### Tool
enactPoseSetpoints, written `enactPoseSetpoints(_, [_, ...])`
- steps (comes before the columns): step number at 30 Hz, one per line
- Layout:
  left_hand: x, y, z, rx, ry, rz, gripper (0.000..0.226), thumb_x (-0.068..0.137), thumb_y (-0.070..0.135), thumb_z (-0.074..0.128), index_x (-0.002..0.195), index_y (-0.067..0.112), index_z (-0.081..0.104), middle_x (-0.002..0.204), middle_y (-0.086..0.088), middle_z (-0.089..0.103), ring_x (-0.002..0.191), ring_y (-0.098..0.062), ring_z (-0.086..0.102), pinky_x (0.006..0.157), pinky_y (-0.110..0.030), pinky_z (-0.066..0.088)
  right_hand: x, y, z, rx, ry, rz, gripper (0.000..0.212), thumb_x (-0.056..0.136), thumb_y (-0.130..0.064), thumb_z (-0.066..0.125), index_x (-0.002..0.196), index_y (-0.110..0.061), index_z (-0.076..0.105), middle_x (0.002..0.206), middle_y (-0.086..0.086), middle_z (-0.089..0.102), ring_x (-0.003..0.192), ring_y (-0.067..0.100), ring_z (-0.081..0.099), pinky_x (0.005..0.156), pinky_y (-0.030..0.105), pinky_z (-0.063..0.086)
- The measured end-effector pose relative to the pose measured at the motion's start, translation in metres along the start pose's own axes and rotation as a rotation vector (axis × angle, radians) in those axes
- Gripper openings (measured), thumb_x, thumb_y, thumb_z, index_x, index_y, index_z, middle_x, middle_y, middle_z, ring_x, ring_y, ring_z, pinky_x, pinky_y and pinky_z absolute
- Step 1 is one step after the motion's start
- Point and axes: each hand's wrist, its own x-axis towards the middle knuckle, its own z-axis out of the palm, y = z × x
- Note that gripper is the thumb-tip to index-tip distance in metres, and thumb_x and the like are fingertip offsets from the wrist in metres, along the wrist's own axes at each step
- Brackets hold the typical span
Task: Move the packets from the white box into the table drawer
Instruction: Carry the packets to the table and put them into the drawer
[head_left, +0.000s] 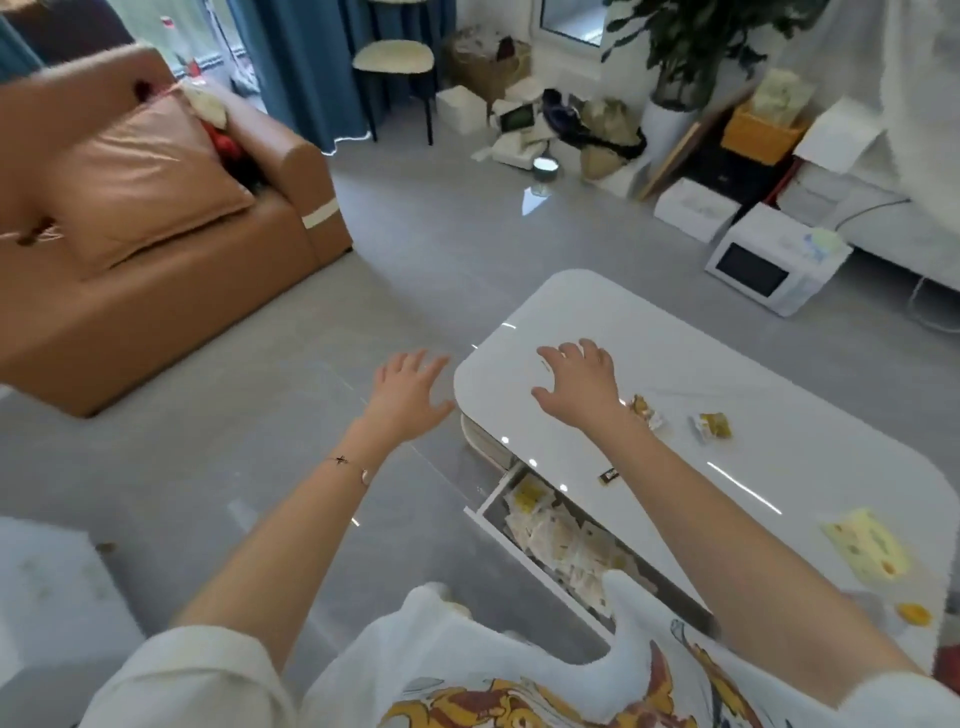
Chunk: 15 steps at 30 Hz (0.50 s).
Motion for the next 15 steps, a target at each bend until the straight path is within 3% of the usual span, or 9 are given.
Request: enactPoseSetpoints(15, [-0.082, -0.235, -0.059, -0.094, 0.186, -0.491, 0.069, 0.091, 0.047, 0.052, 0.151, 0.030, 0.021, 0.159, -0.008, 0.015, 0.146, -0.030, 0.010, 0.118, -0.045, 0.011, 0.090, -0.291, -0.003, -0.104, 0.012, -0.601, 0.058, 0.088, -0.036, 0.054, 0.142, -0.023, 0.038, 0.138, 0.003, 0.047, 0.131, 0.028, 0.035, 0.105, 0.038, 0.027])
